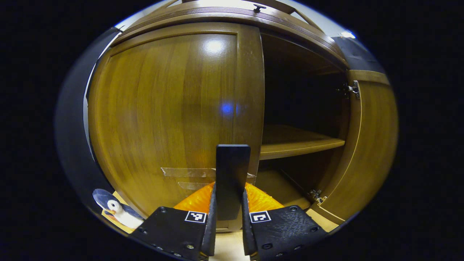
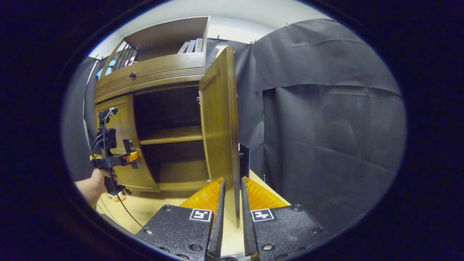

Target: Open the right door of the double-door shoe cabinet with the right hand, and open the left door with the left hand.

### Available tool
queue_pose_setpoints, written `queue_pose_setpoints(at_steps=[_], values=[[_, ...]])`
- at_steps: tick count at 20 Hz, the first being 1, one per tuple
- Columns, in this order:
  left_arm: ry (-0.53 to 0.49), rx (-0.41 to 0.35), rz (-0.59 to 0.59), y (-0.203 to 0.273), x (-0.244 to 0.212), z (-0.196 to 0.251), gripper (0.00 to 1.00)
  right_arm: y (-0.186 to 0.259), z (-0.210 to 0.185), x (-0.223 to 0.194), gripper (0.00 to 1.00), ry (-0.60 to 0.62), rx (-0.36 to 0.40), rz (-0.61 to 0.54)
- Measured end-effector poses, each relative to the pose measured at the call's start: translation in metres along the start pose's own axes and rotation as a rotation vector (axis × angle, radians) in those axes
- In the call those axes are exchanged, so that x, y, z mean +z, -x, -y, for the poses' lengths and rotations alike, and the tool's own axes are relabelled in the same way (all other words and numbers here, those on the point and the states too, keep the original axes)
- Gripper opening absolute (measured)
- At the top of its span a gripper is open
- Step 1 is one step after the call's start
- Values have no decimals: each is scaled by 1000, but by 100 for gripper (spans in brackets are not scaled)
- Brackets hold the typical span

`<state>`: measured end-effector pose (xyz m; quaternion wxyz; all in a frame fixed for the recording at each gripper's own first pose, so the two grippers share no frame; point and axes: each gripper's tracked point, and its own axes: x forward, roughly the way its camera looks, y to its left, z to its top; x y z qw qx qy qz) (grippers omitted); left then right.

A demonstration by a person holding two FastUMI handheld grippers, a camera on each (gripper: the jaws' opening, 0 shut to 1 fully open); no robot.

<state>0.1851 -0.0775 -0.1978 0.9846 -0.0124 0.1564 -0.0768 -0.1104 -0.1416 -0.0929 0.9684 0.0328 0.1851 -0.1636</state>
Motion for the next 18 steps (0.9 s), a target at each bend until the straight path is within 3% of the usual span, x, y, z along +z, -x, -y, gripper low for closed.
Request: queue_pose_setpoints(at_steps=[1,2,7,18], values=[[1,0,-1,1,-1,0,38,1,-3,-1,27,7,7,-4],[-2,2,0,1,-1,-1,29,1,-6,-1,27,16,12,-5],[-16,-4,-12,11,-2,-1,29,-3,-21,0,29,35,54,-12],[66,31,-46,67,-15,-9,29,-12,-62,-1,27,80,191,-26]])
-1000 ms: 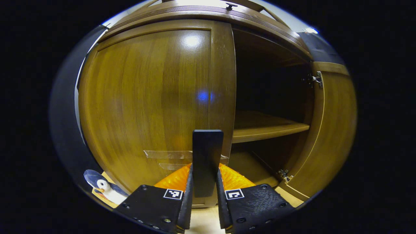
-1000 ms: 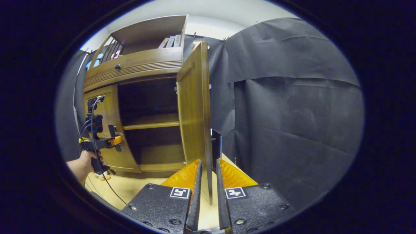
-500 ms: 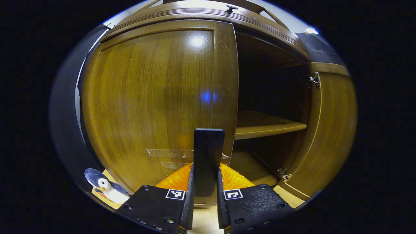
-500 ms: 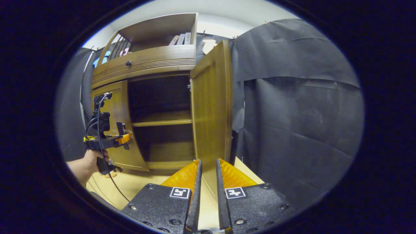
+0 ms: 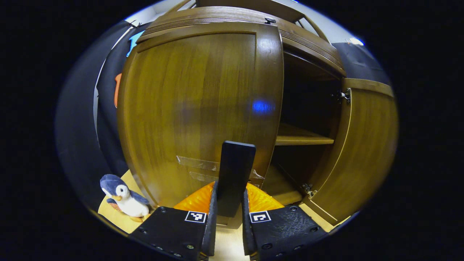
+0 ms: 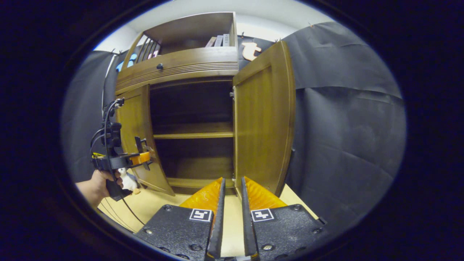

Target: Open the right door of the double-door shoe cabinet with the right hand, and open the left door with the left hand.

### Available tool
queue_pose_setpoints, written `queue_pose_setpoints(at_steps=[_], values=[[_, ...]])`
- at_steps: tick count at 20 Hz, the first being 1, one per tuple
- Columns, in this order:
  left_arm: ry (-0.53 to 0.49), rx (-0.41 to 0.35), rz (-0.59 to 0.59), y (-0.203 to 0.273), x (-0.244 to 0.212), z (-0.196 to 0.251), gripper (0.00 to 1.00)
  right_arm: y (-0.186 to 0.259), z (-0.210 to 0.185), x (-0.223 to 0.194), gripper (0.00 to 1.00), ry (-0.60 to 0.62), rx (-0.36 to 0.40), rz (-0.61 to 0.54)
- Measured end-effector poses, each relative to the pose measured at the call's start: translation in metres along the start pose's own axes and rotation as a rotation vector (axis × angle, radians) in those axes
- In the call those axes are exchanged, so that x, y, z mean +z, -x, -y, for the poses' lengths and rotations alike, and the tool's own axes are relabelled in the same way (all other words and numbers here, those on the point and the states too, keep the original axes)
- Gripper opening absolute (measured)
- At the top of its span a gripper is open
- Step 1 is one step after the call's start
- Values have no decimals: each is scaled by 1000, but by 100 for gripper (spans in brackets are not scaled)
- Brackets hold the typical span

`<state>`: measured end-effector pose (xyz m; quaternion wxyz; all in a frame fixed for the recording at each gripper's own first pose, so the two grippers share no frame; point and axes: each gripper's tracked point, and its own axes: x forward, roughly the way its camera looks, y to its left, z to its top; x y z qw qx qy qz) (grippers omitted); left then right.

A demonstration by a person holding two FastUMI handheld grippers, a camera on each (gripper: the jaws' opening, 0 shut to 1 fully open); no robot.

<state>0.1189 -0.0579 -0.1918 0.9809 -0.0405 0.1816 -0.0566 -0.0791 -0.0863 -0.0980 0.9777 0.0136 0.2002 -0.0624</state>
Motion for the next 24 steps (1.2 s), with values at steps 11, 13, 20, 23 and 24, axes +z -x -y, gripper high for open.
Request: queue_pose_setpoints(at_steps=[11,13,20,23,24], values=[[5,62,2,50,-11,-24,38,-17,-43,-8,29,41,139,-12],[11,79,2,60,-14,-29,29,-22,-52,-12,29,49,164,-25],[29,117,2,87,-18,-48,29,-31,-93,-10,39,86,266,-21],[24,142,5,99,-21,-57,29,-38,-101,-11,48,106,289,-18],[23,151,6,102,-21,-61,29,-41,-104,-11,55,109,294,-20]])
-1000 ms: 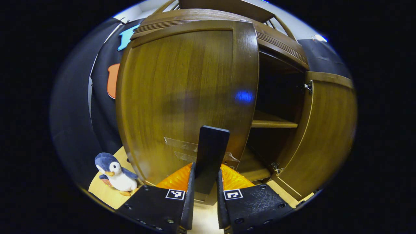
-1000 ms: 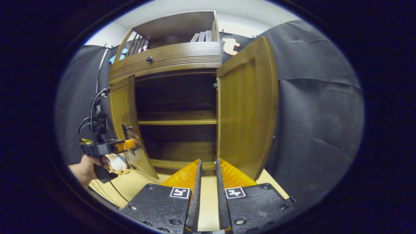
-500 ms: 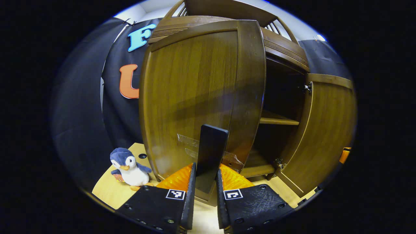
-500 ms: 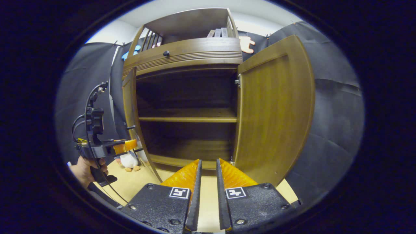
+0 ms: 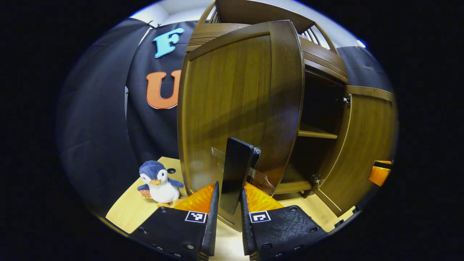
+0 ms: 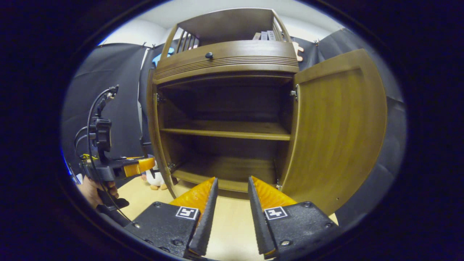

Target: Open the right door of the double-door shoe cabinet with the right hand, and open the left door with the left hand.

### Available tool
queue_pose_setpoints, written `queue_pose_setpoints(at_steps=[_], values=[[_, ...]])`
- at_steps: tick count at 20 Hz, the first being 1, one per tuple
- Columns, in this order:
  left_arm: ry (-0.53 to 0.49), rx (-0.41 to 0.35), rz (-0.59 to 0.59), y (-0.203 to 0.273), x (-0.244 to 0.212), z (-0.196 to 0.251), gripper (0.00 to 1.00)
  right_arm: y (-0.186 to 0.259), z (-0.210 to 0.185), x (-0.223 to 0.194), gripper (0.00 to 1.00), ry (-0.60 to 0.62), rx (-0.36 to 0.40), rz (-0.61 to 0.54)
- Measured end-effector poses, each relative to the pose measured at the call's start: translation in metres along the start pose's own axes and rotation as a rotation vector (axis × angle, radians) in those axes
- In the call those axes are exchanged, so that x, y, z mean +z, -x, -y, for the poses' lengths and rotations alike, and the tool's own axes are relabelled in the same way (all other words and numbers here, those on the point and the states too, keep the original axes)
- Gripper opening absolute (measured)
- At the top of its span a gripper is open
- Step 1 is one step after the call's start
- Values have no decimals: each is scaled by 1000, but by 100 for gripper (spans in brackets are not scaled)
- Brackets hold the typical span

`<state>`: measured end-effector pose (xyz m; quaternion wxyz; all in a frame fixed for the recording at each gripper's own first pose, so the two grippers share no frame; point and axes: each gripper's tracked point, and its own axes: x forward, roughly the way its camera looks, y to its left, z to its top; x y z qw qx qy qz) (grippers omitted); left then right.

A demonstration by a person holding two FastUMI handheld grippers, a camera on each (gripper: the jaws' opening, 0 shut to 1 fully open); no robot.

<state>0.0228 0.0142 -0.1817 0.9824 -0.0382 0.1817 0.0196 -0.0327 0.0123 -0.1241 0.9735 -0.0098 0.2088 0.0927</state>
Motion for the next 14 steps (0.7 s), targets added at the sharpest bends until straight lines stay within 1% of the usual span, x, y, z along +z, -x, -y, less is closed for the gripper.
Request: queue_pose_setpoints(at_steps=[1,2,3,5,7,8,9,12,13,14], values=[[2,9,1,4,0,-4,29,-3,-2,0,54,0,5,-3],[7,19,1,7,-1,-9,29,-7,-5,0,60,-1,10,-5],[9,28,0,9,-1,-14,29,-6,-7,-1,60,-3,14,-7],[12,43,-1,15,-2,-22,29,-9,-15,1,64,-6,26,-8],[-3,58,-1,20,-3,-29,29,-13,-23,3,64,-4,44,-10],[-18,71,2,22,-2,-35,38,-15,-27,2,64,-5,58,-14],[-25,85,2,25,-2,-40,29,-17,-31,1,64,-7,69,-20],[-9,105,0,31,-2,-53,29,-24,-36,2,64,-3,80,-23],[-9,102,-3,32,-4,-55,37,-25,-38,2,62,-2,85,-23],[-19,92,-16,33,-6,-56,28,-28,-40,2,64,0,87,-24]])
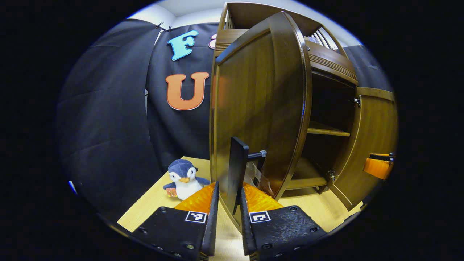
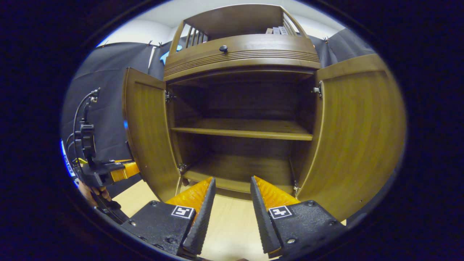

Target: Open the right door of the double-door shoe cabinet with the right hand, and open the left door with the left hand.

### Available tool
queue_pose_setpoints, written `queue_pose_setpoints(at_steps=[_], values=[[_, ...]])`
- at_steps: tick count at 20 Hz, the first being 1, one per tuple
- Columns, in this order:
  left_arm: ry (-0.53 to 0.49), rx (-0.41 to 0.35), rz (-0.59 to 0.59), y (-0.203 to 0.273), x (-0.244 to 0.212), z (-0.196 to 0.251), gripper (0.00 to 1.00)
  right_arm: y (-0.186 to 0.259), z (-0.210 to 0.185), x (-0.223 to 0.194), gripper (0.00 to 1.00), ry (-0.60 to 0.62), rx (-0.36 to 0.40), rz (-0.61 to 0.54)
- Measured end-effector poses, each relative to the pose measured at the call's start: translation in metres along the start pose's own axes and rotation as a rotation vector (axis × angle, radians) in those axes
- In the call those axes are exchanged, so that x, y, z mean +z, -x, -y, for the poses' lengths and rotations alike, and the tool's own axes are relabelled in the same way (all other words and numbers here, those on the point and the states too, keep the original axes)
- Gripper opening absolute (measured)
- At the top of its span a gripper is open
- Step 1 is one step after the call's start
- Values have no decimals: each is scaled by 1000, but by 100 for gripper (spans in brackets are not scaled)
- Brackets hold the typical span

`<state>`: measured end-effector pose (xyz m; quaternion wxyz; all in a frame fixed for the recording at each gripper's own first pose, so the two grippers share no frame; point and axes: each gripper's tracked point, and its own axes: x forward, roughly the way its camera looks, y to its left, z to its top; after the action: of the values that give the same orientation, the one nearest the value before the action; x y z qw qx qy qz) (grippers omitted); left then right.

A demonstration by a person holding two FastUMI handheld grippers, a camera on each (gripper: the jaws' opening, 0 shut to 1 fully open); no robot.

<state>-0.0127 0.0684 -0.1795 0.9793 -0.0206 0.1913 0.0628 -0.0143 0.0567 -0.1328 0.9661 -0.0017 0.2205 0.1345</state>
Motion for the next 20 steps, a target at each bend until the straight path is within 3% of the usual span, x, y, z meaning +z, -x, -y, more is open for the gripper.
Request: queue_pose_setpoints(at_steps=[6,7,8,10,12,20], values=[[-23,28,15,4,3,-21,28,-13,-9,1,64,9,10,-8],[-27,41,14,5,3,-28,37,-14,-9,2,64,12,9,-7],[-28,58,13,7,2,-36,28,-15,-11,2,64,15,12,-7],[-13,77,12,8,3,-48,28,-17,-12,3,64,19,13,-8],[14,85,10,9,2,-56,21,-20,-15,3,64,16,16,-7],[-4,50,1,15,3,-65,23,-27,-16,5,64,10,5,-8]])
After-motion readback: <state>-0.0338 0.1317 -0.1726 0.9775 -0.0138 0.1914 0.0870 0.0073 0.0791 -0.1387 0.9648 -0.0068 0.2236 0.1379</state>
